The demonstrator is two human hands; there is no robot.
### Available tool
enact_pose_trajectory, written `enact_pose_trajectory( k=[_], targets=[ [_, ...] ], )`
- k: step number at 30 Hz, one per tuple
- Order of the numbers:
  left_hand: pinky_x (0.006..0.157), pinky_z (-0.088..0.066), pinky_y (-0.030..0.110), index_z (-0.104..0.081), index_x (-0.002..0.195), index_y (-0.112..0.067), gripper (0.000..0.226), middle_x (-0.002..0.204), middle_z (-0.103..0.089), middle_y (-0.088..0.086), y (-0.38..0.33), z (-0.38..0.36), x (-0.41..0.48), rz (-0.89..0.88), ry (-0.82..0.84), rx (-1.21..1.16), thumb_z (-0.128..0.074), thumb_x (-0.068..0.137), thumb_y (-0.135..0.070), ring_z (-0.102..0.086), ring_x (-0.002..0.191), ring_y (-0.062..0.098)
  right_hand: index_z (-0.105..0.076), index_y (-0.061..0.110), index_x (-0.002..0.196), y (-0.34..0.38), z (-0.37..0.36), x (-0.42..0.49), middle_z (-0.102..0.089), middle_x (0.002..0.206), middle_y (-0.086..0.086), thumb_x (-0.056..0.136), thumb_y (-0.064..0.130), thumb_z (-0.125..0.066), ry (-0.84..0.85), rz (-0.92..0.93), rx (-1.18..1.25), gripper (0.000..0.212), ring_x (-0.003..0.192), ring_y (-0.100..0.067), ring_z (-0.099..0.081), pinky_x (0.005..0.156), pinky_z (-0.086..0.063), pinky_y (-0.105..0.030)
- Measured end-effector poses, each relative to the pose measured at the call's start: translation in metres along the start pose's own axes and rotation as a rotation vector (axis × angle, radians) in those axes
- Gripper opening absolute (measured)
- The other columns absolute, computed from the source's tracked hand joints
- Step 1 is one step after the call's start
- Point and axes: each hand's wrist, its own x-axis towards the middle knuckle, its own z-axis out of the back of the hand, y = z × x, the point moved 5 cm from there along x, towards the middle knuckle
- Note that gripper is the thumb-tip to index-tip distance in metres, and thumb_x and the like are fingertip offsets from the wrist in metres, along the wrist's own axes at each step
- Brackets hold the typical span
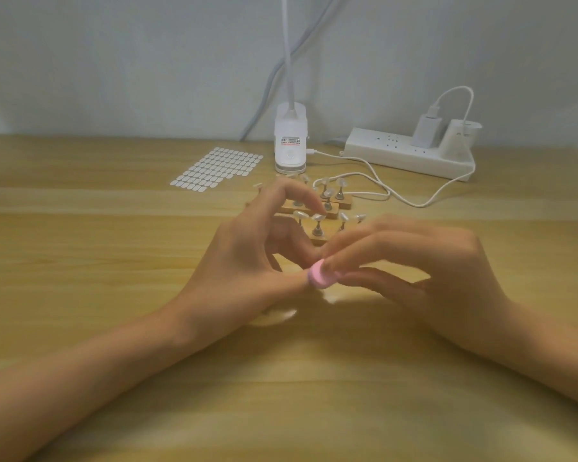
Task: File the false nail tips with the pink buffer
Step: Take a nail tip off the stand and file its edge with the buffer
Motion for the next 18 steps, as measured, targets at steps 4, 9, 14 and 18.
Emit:
enact_pose_trajectory(
  k=[4,9,14,18],
  targets=[
    [0.050,-0.042,0.012,-0.054,0.112,-0.028,0.048,0.076,-0.076,-0.001,0.0035,0.0011,0.0011,0.027,-0.001,-0.022,-0.084,0.076,-0.019,-0.075,0.073,0.013,-0.075,0.009,0.096,-0.0085,0.0050,0.0015,-0.076,0.099,0.001,0.086,0.011,-0.078,-0.053,-0.090,-0.012,0.010,0.096,-0.016,-0.074,0.084,-0.057,-0.039],
    [0.052,-0.047,0.016,-0.055,0.112,-0.028,0.048,0.075,-0.075,0.000,0.0035,0.0009,0.0013,0.037,0.002,-0.056,-0.086,0.075,-0.026,-0.075,0.071,0.014,-0.075,0.008,0.096,-0.0044,0.0016,0.0005,-0.076,0.100,-0.002,0.088,0.009,-0.076,-0.013,-0.027,0.010,0.009,0.095,-0.020,-0.073,0.083,-0.057,-0.038],
    [0.053,-0.055,0.028,-0.055,0.112,-0.024,0.050,0.075,-0.074,0.004,0.0039,0.0005,0.0009,0.056,0.006,-0.098,-0.088,0.074,-0.024,-0.075,0.070,0.017,-0.077,0.007,0.096,0.0012,-0.0018,0.0004,-0.075,0.100,-0.002,0.087,0.008,-0.076,0.006,0.041,-0.022,0.009,0.093,-0.017,-0.072,0.083,-0.057,-0.033],
    [0.067,-0.061,0.043,-0.056,0.110,-0.025,0.048,0.076,-0.075,0.005,0.0067,0.0016,0.0005,0.085,-0.020,-0.084,-0.085,0.073,-0.013,-0.077,0.075,0.022,-0.075,0.009,0.097,-0.0078,0.0053,0.0017,-0.076,0.097,-0.003,0.088,0.011,-0.076,-0.039,-0.057,-0.022,0.010,0.093,-0.020,-0.073,0.080,-0.056,-0.040]
  ],
)
